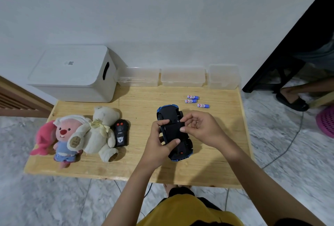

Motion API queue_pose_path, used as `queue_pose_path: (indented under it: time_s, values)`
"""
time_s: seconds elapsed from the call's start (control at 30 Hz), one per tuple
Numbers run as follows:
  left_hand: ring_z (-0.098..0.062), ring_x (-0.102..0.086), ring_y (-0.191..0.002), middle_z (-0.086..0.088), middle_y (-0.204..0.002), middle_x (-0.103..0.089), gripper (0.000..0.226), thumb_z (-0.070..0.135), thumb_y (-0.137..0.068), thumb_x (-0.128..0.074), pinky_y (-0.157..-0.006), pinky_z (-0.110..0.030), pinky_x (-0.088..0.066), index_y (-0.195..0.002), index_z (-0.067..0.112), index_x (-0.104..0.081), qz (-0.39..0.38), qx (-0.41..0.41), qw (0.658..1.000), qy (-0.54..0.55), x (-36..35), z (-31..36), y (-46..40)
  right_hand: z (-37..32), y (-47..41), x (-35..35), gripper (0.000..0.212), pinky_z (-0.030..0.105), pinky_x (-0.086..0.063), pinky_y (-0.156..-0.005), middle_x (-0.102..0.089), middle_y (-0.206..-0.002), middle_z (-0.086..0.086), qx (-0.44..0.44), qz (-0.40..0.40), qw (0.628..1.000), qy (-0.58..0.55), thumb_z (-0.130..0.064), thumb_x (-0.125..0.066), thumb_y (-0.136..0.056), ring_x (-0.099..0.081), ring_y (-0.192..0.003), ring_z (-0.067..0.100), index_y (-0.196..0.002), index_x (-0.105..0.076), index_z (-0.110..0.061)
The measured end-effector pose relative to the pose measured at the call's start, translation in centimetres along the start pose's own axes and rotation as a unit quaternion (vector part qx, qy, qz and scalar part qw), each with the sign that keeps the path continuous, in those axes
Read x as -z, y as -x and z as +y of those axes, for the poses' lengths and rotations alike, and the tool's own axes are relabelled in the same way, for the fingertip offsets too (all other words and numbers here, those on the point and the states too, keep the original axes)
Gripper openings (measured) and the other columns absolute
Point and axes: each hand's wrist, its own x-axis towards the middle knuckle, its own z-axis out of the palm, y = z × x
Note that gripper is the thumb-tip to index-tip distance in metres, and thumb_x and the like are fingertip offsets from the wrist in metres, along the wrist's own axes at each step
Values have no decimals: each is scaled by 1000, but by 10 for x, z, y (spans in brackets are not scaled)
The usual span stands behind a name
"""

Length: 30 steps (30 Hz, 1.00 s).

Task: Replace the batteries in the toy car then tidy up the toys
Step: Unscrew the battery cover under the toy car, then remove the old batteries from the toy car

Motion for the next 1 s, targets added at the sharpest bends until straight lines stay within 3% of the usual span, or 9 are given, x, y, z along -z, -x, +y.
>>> queue_pose_path:
  time_s: [0.1, 0.2, 0.3, 0.4, 0.5, 0.67, 0.87, 1.0]
  values:
    - [-19, -63, -101, -1, -119, -56, 58, 0, -80, -72, -80, -27, -56, -117, 36, -47, -10, 5, 1000, -3, 1, -4, -2, -1, 3, 5, 21, 25, -47, -67, -65, -76, 9, -8, 21, 999, -40, -1, -77, -73, -54, -68, 18, -85, -69, -16]
    - [-5, -62, -102, 4, -122, -58, 64, -3, -78, -73, -84, -24, -54, -125, 32, -49, -17, -9, 1000, -15, 2, -5, -3, 1, 9, 18, 20, 22, -52, -69, -70, -81, 14, -5, 75, 995, -59, -3, -77, -73, -62, -70, 15, -89, -70, -12]
    - [-2, -60, -107, 7, -127, -57, 72, -7, -76, -72, -88, -22, -52, -135, 28, -48, -17, -13, 1000, -17, 5, -9, -5, 14, 21, 36, 21, 19, -53, -66, -73, -80, 9, -26, 116, 993, -20, -5, -77, -73, -68, -71, 14, -93, -71, -10]
    - [-2, -62, -104, 8, -127, -58, 75, -9, -76, -72, -85, -21, -53, -133, 33, -49, -7, -6, 1000, -5, 10, -12, -5, 39, 36, 45, 20, 12, -51, -62, -72, -76, 4, -83, 142, 986, 26, -4, -78, -71, -66, -66, 2, -86, -71, -15]
    - [-1, -64, -97, 16, -122, -59, 76, -10, -77, -71, -81, -21, -54, -133, 34, -48, -6, 8, 1000, 11, 13, -12, -4, 67, 49, 40, 17, 8, -45, -59, -68, -66, -1, -137, 123, 979, 91, -5, -78, -72, -61, -60, -7, -83, -69, -15]
    - [1, -66, -89, 18, -117, -61, 76, -12, -75, -71, -74, -18, -55, -133, 33, -49, -7, 15, 1000, 20, 14, -12, -3, 101, 57, 28, 15, 26, -47, -65, -63, -68, 1, -183, 139, 971, 72, -5, -75, -74, -61, -68, 13, -85, -70, -13]
    - [-2, -66, -91, 21, -116, -61, 77, -11, -75, -72, -75, -19, -55, -129, 39, -51, -6, 23, 1000, 18, 10, -14, -3, 112, 53, 24, 17, 17, -48, -70, -69, -86, 7, -176, 146, 968, 106, -5, -76, -73, -64, -82, 16, -88, -72, -11]
    - [-6, -66, -93, 20, -117, -61, 76, -10, -75, -72, -75, -19, -55, -128, 41, -51, -5, 23, 1000, 17, 10, -15, -3, 109, 54, 24, 20, 21, -52, -73, -68, -85, 7, -183, 143, 965, 121, -6, -76, -73, -63, -82, 17, -92, -72, -9]
